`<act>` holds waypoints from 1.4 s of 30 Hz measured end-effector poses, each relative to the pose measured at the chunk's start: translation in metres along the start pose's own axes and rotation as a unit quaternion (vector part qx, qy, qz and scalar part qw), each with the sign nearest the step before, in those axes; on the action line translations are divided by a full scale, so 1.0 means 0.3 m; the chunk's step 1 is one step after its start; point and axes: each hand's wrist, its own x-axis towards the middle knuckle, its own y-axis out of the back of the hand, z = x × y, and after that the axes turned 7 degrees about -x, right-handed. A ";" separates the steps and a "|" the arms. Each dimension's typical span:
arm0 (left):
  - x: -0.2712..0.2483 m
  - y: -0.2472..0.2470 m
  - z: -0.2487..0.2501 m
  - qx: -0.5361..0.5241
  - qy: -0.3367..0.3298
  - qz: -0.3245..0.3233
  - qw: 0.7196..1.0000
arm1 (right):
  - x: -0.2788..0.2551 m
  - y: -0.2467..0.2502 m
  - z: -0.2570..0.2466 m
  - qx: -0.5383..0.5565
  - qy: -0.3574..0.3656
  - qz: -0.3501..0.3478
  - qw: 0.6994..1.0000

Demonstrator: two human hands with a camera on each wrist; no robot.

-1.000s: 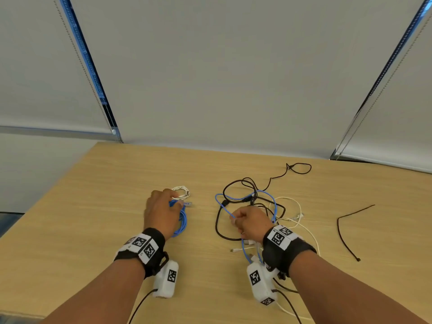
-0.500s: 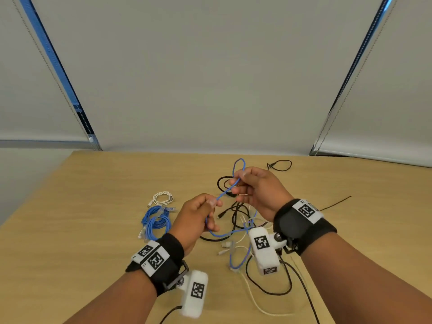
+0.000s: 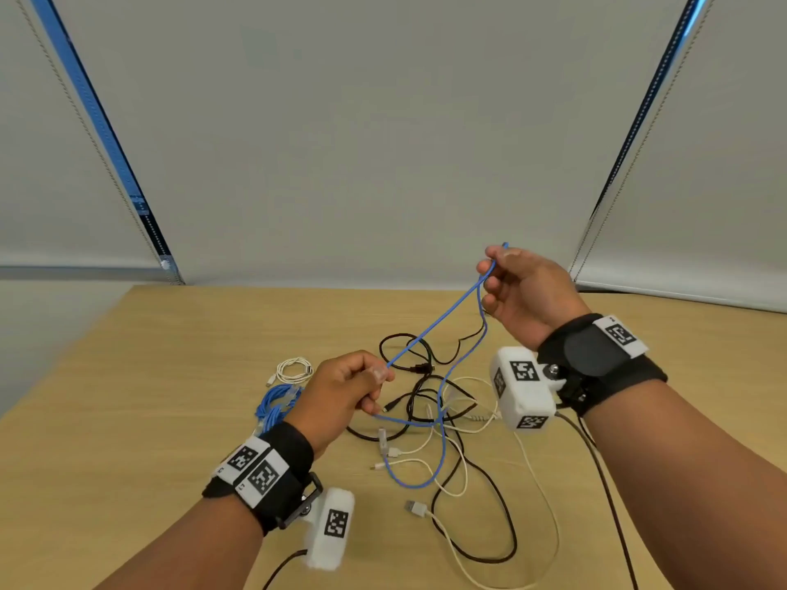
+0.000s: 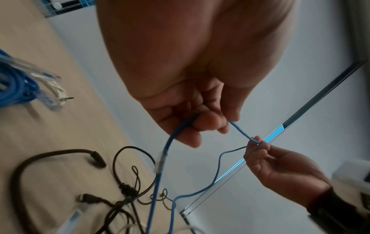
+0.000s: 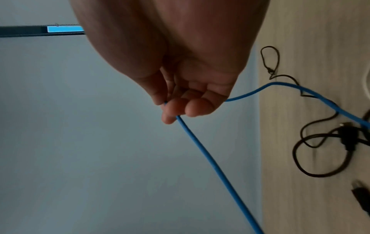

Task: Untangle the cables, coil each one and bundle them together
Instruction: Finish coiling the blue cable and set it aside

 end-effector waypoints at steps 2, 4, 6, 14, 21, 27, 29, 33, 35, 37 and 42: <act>0.005 0.000 0.029 -0.010 -0.024 0.015 1.000 | -0.002 0.000 -0.028 -0.032 0.020 -0.015 0.999; 0.016 0.001 0.061 -0.035 -0.044 0.038 0.998 | -0.017 -0.003 -0.046 -0.120 0.027 -0.040 0.992; 0.033 0.002 0.091 -0.049 -0.064 0.065 0.995 | -0.033 -0.007 -0.047 -0.261 0.055 -0.021 0.964; 0.076 -0.070 0.189 0.041 -0.141 0.032 0.989 | -0.152 -0.102 -0.034 -0.627 0.338 -0.085 0.697; 0.097 -0.067 0.161 0.055 -0.109 0.003 0.992 | -0.147 -0.047 -0.109 -0.541 0.351 0.009 0.764; 0.076 -0.029 0.071 0.043 -0.065 0.032 0.996 | -0.111 0.055 -0.188 -0.546 0.275 0.072 0.788; 0.081 -0.038 0.077 0.052 -0.071 0.039 0.995 | -0.124 0.050 -0.142 -0.594 0.300 0.076 0.743; 0.089 -0.087 0.122 0.051 -0.098 0.017 0.994 | -0.172 -0.037 -0.008 -0.656 0.344 -0.061 0.669; 0.091 -0.096 0.142 0.058 -0.107 0.007 0.993 | -0.173 -0.055 0.046 -0.692 0.292 -0.108 0.652; 0.091 -0.085 0.145 0.063 -0.099 -0.003 0.993 | -0.162 -0.043 0.052 -0.650 0.260 -0.122 0.704; 0.053 -0.045 0.099 0.069 -0.053 -0.028 0.996 | -0.133 0.034 0.001 -0.608 0.239 -0.072 0.754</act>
